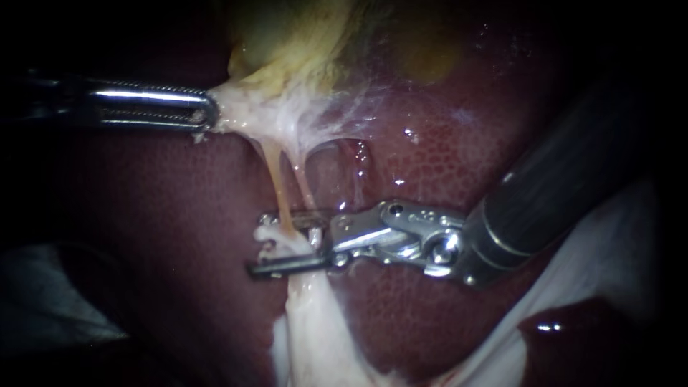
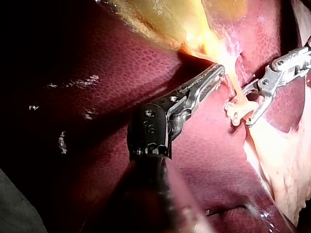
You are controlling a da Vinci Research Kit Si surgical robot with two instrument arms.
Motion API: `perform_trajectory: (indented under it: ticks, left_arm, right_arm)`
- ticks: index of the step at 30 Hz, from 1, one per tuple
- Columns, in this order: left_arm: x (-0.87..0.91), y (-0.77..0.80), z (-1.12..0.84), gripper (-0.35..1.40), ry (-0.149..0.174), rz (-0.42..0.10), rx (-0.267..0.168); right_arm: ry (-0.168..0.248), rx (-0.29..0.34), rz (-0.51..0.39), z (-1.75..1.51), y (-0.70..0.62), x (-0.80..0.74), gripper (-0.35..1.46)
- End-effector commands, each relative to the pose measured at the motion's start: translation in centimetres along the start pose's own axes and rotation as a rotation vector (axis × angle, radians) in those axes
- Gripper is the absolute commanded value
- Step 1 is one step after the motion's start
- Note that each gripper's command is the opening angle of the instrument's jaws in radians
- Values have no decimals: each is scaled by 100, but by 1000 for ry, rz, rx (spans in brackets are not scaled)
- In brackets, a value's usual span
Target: Going back second clip left tube
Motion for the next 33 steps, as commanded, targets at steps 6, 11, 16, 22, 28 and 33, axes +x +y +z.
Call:
perform_trajectory:
  ticks: [6,11,16,22,28,33]
  left_arm:
    - [0,0,-1,-35,0,1,0]
    - [0,-1,-1,-35,-1,1,0]
    - [-1,-1,-1,-35,-1,1,-1]
    - [-1,-3,-3,-35,-1,1,-2]
    - [-1,-3,-2,-35,-1,1,-2]
    - [-1,-3,-1,-35,-1,1,-1]
  right_arm:
    - [-19,-10,-44,-29,-7,7,50]
    - [-41,-43,-89,-59,-9,12,50]
    - [-56,-34,-127,-87,-13,13,50]
    - [-122,-37,-226,-135,-29,20,50]
    - [-179,-64,-318,-176,-46,38,50]
    - [-184,-70,-350,-200,-46,53,50]
